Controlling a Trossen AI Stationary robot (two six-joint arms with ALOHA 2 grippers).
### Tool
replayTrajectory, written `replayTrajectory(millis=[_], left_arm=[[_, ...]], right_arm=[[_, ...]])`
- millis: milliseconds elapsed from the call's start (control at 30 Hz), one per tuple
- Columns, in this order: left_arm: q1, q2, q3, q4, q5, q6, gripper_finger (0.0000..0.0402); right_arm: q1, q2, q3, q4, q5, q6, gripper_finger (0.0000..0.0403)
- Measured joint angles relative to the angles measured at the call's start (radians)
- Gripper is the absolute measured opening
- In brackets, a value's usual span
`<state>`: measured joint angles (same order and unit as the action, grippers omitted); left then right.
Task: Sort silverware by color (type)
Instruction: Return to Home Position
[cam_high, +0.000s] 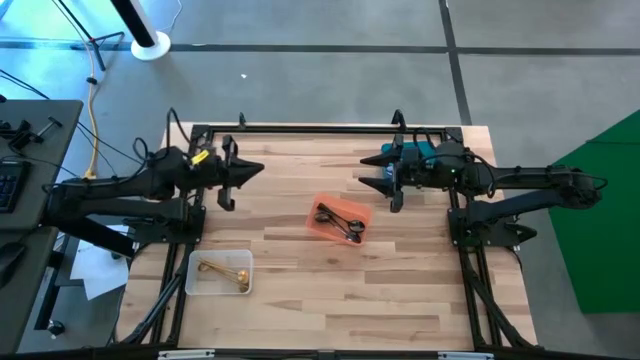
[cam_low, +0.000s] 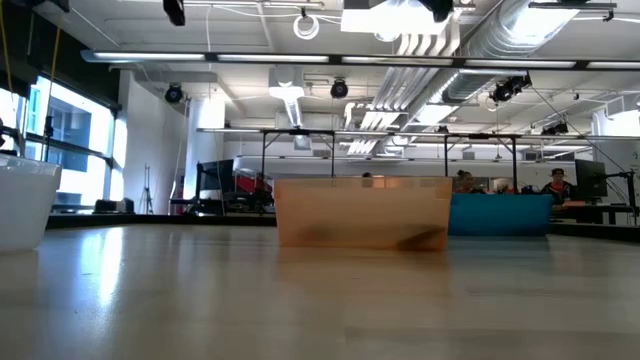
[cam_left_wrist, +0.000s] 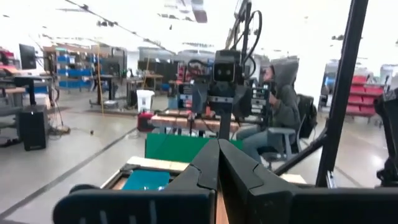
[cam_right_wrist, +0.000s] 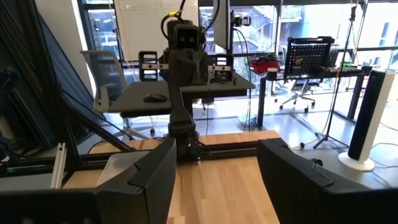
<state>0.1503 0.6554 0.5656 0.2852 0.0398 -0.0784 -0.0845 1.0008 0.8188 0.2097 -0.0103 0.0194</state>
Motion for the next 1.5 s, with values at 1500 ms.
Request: replayTrajectory(millis=[1500], left_arm=[[-0.014, -0.274, -0.396, 0.29, -0.11, -0.102, 0.0]], right_arm=[[0.0, 0.0, 0.0, -0.02, 0.0, 0.033, 0.0209]])
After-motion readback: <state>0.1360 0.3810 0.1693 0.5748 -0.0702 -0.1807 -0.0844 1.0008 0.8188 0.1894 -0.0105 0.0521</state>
